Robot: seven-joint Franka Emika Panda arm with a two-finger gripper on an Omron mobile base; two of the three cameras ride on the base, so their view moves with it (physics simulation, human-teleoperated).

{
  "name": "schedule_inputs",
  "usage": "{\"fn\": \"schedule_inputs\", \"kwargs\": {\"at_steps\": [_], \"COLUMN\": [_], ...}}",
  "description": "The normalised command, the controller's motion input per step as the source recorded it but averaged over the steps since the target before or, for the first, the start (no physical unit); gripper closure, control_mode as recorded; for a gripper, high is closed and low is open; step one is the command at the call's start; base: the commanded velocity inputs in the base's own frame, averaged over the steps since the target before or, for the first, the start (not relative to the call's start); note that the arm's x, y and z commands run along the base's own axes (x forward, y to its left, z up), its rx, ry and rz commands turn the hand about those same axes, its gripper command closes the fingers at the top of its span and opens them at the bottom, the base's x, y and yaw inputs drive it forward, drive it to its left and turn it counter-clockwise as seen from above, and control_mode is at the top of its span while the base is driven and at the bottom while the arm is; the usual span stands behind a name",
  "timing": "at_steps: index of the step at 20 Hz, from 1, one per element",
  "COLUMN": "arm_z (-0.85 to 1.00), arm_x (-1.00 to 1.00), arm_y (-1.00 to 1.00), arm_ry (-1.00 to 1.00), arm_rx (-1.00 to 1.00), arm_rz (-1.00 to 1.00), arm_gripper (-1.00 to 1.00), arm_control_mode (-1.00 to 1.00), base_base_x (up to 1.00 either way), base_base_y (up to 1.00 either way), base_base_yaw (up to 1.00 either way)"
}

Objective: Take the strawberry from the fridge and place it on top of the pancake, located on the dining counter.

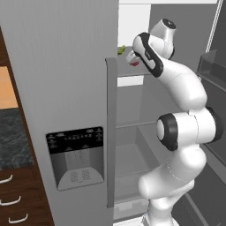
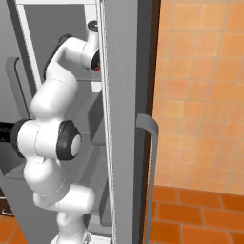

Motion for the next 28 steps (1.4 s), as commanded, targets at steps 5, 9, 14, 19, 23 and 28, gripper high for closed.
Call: {"fn": "schedule_inputs", "kwargs": {"at_steps": [5,9,14,19,23,28], "arm_z": [-0.04,-0.03,-0.21,-0.25,-0.25,-0.19], "arm_x": [0.56,0.19,-0.06,0.03,0.07,0.04], "arm_y": [0.0,0.08,0.02,0.11,0.02,0.0], "arm_ry": [0.0,0.0,0.02,0.0,0.0,0.0], "arm_rx": [-0.01,0.0,0.0,0.0,0.0,0.0], "arm_rz": [0.04,0.02,0.0,0.0,0.02,0.01], "arm_gripper": [-1.0,-1.0,-1.0,-1.0,-1.0,1.0], "arm_control_mode": [-1.0,-1.0,-1.0,-1.0,-1.0,-1.0], "base_base_x": [0.0,0.0,0.0,0.0,0.0,0.0], "base_base_y": [0.0,0.0,0.0,0.0,0.0,0.0], "base_base_yaw": [0.0,0.0,0.0,0.0,0.0,0.0]}}
